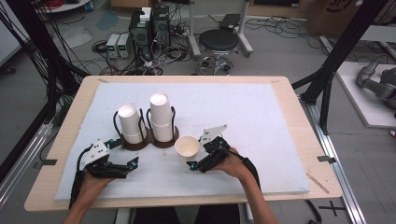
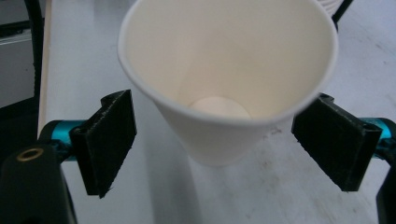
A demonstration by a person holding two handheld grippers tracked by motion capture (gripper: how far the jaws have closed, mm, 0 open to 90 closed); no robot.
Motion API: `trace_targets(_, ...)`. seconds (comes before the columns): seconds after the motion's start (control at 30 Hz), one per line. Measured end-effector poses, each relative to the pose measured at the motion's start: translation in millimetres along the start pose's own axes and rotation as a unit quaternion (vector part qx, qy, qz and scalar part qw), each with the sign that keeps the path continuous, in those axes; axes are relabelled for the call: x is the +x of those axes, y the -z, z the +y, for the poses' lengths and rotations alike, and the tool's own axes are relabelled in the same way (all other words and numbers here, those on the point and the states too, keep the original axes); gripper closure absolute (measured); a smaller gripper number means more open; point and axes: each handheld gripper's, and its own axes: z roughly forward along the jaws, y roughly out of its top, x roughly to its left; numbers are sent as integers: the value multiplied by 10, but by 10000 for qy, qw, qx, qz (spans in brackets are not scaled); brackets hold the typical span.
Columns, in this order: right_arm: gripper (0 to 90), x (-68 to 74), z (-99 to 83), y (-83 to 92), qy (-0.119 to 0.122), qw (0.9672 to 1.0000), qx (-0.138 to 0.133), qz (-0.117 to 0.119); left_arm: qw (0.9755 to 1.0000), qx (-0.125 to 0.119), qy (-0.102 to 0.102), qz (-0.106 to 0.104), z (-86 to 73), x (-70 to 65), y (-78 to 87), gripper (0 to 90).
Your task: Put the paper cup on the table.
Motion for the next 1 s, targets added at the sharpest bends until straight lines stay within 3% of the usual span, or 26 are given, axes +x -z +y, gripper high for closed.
trace_targets(0.3,145,-17,-183,165,-98,9997,-121,-201,10000,-7,-19,-11,-1,-1,6,17)
trace_targets(0.53,145,-58,-352,307,-311,9981,-343,-413,10000,-41,0,16,-3,-2,10,17)
trace_targets(0.73,146,-130,-517,422,-681,9943,-558,-600,10000,-32,5,30,-2,-3,8,17)
trace_targets(1.0,146,-192,-656,592,-933,9870,-816,-1028,9999,-65,52,82,-3,3,14,17)
